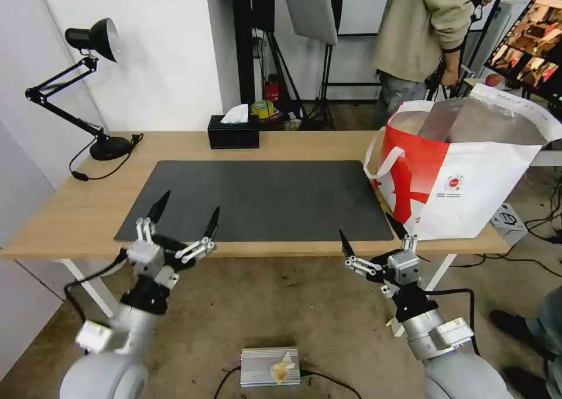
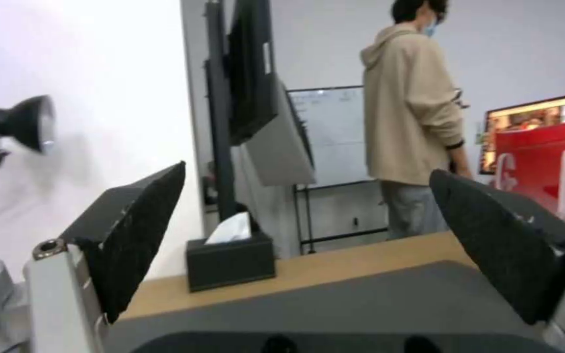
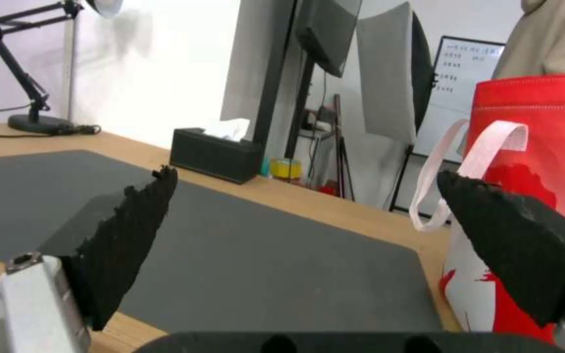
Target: Pick up the trash from the table and place it into the takeout bag.
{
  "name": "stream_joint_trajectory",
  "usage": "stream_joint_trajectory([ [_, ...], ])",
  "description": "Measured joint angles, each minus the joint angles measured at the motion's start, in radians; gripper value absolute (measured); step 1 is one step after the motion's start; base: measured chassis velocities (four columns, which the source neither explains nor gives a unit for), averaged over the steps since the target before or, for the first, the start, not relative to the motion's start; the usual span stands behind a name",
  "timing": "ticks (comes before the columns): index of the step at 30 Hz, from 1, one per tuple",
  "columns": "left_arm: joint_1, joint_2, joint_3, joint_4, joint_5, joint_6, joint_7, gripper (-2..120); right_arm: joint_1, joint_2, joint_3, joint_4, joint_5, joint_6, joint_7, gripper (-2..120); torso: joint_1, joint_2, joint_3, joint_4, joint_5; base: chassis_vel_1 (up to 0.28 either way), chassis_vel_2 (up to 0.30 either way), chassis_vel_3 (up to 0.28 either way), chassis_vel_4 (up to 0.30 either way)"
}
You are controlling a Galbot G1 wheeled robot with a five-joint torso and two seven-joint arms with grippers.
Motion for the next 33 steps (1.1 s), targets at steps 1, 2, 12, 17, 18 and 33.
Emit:
stream_joint_trajectory([
  [1, 0.012, -0.015, 0.000, 0.000, 0.011, -0.010, 0.006, 100, 0.000, 0.000, 0.000, 0.000, 0.000, 0.000, 0.000, 100, 0.000, 0.000, 0.000, 0.0000, 0.0000, 0.000, 0.000, 0.000, 0.000],
  [2, 0.023, -0.030, 0.001, 0.000, 0.021, -0.019, 0.011, 100, 0.000, 0.000, 0.000, 0.000, 0.000, 0.000, 0.000, 100, 0.000, 0.000, 0.000, -0.0001, 0.0000, 0.000, 0.000, 0.000, 0.000],
  [12, 0.102, -0.155, 0.017, 0.053, 0.119, -0.124, 0.066, 100, 0.000, 0.000, 0.000, 0.000, 0.000, 0.000, 0.000, 100, 0.000, 0.000, 0.000, -0.0001, -0.0001, 0.000, 0.000, 0.000, 0.000],
  [17, 0.107, -0.184, 0.013, 0.072, 0.136, -0.145, 0.066, 100, 0.000, 0.000, 0.000, 0.000, 0.000, 0.000, 0.000, 100, 0.000, 0.000, 0.000, 0.0000, -0.0002, 0.000, 0.000, 0.000, 0.000],
  [18, 0.107, -0.184, 0.013, 0.072, 0.136, -0.145, 0.066, 100, 0.000, 0.000, 0.000, 0.000, 0.000, 0.000, 0.000, 100, 0.000, 0.000, 0.000, 0.0000, -0.0002, 0.000, 0.000, 0.000, 0.000],
  [33, 0.086, -0.161, -0.022, 0.100, 0.091, -0.172, 0.108, 100, 0.000, 0.000, 0.000, 0.000, 0.000, 0.000, 0.000, 100, 0.000, 0.000, 0.000, -0.0001, -0.0002, 0.000, 0.000, 0.000, 0.000],
])
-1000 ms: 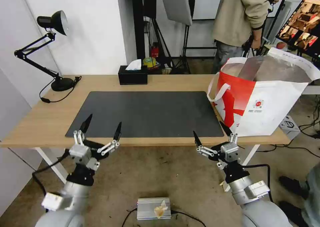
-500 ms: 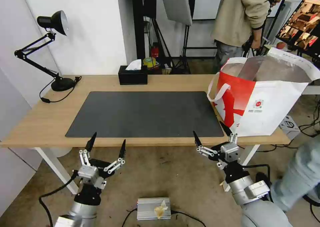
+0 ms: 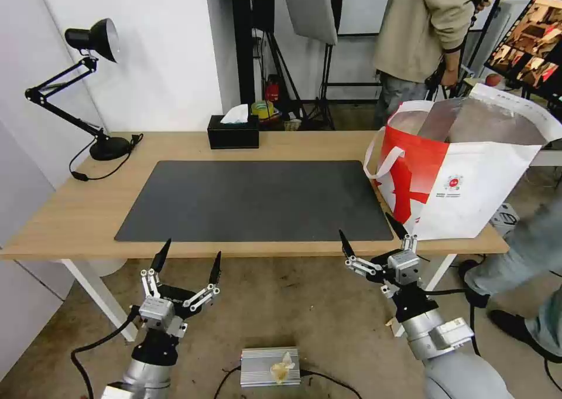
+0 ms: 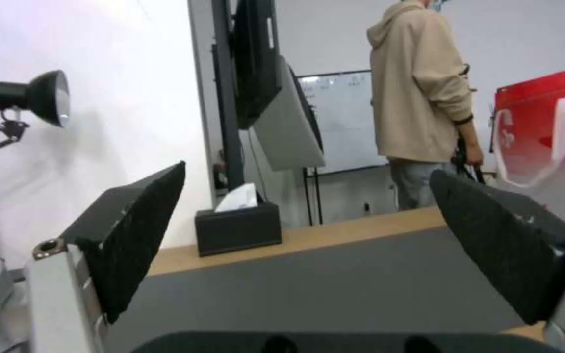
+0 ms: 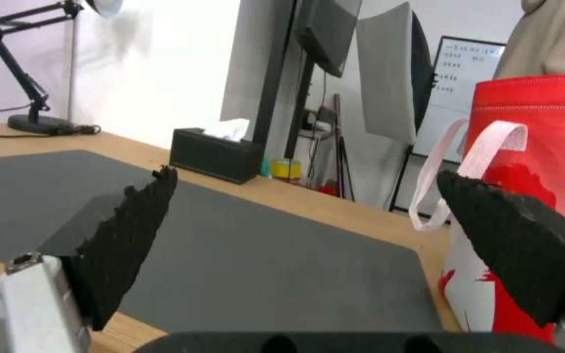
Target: Pick up the trash from the table and place it into the takeout bag.
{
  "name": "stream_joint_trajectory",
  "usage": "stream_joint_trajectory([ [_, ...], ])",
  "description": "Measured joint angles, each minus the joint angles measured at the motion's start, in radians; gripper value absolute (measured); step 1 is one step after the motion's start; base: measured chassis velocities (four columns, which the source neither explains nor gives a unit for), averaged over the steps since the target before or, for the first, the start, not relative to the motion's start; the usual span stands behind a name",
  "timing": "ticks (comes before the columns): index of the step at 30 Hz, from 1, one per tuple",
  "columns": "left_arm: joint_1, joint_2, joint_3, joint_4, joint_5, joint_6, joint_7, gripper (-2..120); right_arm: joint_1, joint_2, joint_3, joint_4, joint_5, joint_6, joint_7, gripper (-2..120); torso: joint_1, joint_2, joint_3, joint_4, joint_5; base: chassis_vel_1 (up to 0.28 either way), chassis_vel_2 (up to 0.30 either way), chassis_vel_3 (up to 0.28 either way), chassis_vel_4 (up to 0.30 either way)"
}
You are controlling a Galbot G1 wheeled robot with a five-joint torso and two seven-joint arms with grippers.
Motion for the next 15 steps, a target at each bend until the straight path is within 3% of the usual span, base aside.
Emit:
stream_joint_trajectory([
  [15, -0.019, 0.036, -0.036, 0.004, -0.049, -0.012, -0.005, 100, 0.000, 0.000, 0.000, 0.000, 0.000, 0.000, 0.000, 100, 0.000, 0.000, 0.000, 0.0000, -0.0001, 0.000, 0.000, 0.000, 0.000],
])
